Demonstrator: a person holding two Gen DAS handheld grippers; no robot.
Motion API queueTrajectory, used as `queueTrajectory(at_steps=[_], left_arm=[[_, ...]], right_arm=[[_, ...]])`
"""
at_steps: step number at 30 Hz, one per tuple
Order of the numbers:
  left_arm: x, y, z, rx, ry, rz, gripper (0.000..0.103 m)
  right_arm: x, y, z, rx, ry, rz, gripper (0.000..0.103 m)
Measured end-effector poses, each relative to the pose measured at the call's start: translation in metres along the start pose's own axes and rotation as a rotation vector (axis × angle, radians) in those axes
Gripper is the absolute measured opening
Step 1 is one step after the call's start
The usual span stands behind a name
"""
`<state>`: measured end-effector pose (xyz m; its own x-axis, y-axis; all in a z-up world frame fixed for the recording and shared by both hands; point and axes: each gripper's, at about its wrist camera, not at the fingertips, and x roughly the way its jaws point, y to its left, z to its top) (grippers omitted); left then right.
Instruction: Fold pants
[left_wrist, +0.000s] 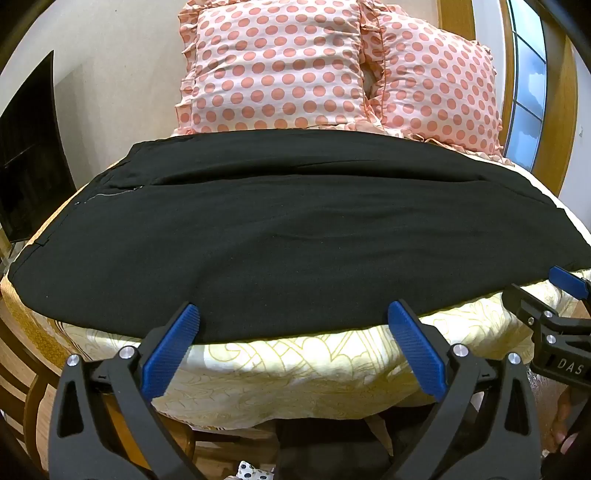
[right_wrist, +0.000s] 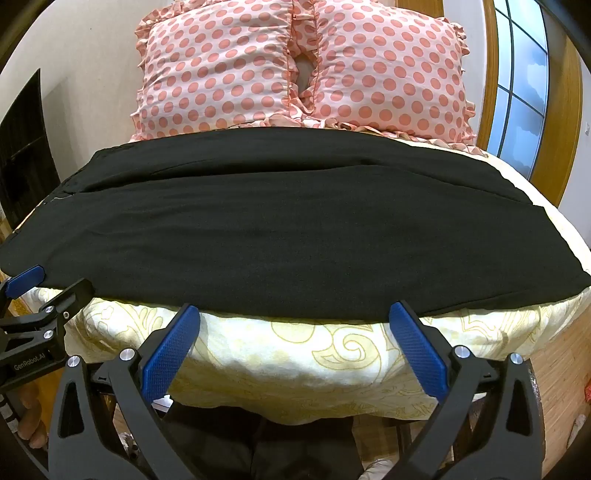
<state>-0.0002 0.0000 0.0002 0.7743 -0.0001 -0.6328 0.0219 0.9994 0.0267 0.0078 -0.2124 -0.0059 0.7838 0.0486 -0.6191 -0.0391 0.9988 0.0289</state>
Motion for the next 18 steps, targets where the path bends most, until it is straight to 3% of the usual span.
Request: queueTrajectory(at_steps=[18], left_arm=[[-0.0001, 0.0, 0.0, 0.0, -0.002, 0.001, 0.101]], right_arm=[[-0.0004, 0.0003, 0.001, 0.0, 0.001, 0.0, 0.102]])
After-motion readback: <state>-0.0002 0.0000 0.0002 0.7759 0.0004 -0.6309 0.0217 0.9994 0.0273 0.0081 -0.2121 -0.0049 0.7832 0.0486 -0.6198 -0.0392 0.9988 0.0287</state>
